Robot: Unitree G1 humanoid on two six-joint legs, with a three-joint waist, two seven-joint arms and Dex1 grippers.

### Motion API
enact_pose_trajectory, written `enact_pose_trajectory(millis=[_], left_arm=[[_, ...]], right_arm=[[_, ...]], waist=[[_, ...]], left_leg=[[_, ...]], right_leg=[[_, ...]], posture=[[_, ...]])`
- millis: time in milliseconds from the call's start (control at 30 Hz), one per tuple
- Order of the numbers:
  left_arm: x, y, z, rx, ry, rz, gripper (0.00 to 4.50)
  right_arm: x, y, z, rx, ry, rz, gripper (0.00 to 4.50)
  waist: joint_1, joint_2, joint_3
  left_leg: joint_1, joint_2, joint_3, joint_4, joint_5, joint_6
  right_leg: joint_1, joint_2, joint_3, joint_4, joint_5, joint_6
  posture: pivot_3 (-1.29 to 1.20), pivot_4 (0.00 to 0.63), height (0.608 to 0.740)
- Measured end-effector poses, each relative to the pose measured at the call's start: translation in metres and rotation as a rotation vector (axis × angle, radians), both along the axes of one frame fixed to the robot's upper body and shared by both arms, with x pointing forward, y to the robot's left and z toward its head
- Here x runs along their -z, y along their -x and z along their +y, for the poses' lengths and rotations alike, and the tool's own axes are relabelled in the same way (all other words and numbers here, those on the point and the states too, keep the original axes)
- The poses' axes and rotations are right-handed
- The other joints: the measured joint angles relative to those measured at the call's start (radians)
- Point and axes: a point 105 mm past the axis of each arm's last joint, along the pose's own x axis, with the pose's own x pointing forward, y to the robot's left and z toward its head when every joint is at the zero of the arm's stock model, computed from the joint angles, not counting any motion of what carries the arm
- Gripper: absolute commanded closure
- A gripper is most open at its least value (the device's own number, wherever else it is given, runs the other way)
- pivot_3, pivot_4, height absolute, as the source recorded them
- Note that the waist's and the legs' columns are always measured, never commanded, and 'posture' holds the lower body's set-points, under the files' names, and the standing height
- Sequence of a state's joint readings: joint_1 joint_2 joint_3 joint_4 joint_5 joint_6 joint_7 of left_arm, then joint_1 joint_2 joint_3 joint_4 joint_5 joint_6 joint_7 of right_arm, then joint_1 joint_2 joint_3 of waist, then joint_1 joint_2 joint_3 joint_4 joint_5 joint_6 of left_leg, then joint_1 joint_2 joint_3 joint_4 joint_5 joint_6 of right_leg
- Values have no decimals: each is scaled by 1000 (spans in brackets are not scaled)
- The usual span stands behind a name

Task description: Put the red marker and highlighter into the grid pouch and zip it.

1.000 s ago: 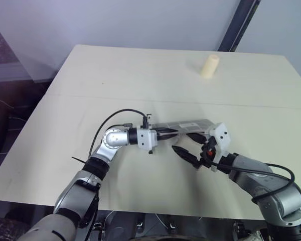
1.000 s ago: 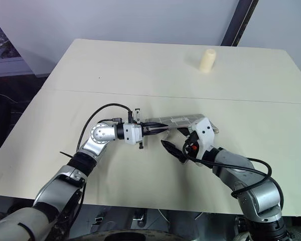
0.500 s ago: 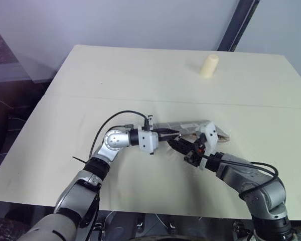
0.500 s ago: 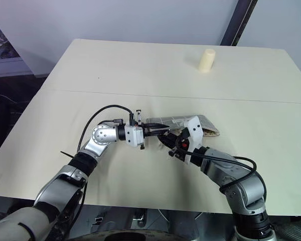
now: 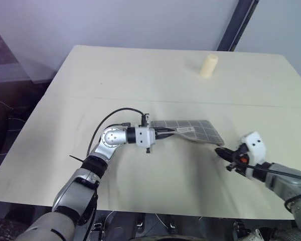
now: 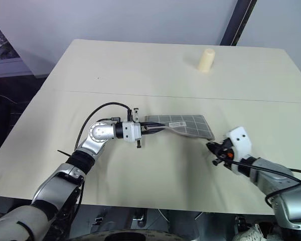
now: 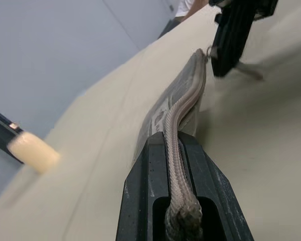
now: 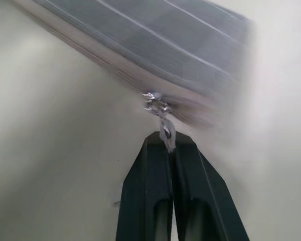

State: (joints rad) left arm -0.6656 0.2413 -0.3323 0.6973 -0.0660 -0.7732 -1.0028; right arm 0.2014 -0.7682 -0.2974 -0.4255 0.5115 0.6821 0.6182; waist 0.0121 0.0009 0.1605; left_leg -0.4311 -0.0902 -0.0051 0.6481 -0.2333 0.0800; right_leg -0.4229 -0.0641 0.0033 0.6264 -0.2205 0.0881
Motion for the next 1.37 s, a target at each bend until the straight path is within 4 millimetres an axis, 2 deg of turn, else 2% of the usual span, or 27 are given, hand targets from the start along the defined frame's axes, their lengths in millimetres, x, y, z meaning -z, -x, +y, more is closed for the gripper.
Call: enact_pose_trajectory(millis=[33,100,133,333,367,567,700,800,1000,1167,1267,1367], left_arm=[[-1,-1,0,-2,9,17,4138],[-2,-4,2,-13,30,64,3542],[-4,-7,5,-28,43,84,3061],[-19,-16,22,-75,121,123,109],[-24,-16,29,-80,145,147,100],[-41,-16,80,-137,213,367,100],[-38,-41,117,-327,231,480,100],[-31,-60,142,-498,217,506,100],[-19,-70,200,-720,232,521,100],[-22,-77,216,-798,281,494,100],[-29,-82,226,-855,330,454,100],[-27,-85,229,-905,362,430,100]], right_arm=[[-2,-1,0,-3,2,-11,4498],[-4,-2,1,-6,-10,-24,3853],[-6,-3,2,-6,-14,-31,3508],[-9,-1,2,-16,-34,-39,454],[-9,3,1,-26,-33,-27,29],[-25,28,-10,-74,-22,9,29],[-45,21,-20,-43,-2,-83,29],[-54,17,-20,-68,19,-164,29],[-47,19,-23,-128,66,-210,29],[-48,25,-15,-191,55,-219,29],[-42,33,-1,-260,21,-190,29],[-28,46,25,-354,-29,-143,29]], waist=[[0,0,0],[1,0,0],[1,0,0],[4,0,0],[3,0,0],[1,0,0],[1,0,0],[3,0,0],[2,0,0],[18,0,0],[27,0,0],[30,-1,0]], left_leg=[[0,0,0,0,0,0],[0,0,0,1,0,0],[0,0,0,1,0,0],[-1,0,0,1,0,0],[-1,0,0,1,0,0],[-3,0,0,1,0,0],[-2,0,0,2,0,0],[-2,0,0,3,0,0],[-2,0,0,-1,0,0],[-3,0,0,-2,-1,0],[-3,0,0,-2,-1,0],[-3,0,0,-1,-1,0]], right_leg=[[0,0,0,0,0,0],[0,0,0,1,0,0],[0,0,0,1,0,0],[0,0,0,0,0,0],[-1,0,0,0,0,0],[-1,0,0,1,0,-1],[-1,0,0,0,-1,-1],[0,0,0,0,-1,-1],[-3,0,0,0,1,3],[-4,-1,0,-1,1,1],[-4,-1,0,-2,0,-1],[-4,-1,0,-2,0,-1]], posture=[[0,150,740],[0,150,740],[0,150,740],[0,150,740],[0,150,740],[0,150,740],[0,150,740],[0,150,740],[0,150,740],[0,150,740],[0,150,740],[0,150,740]])
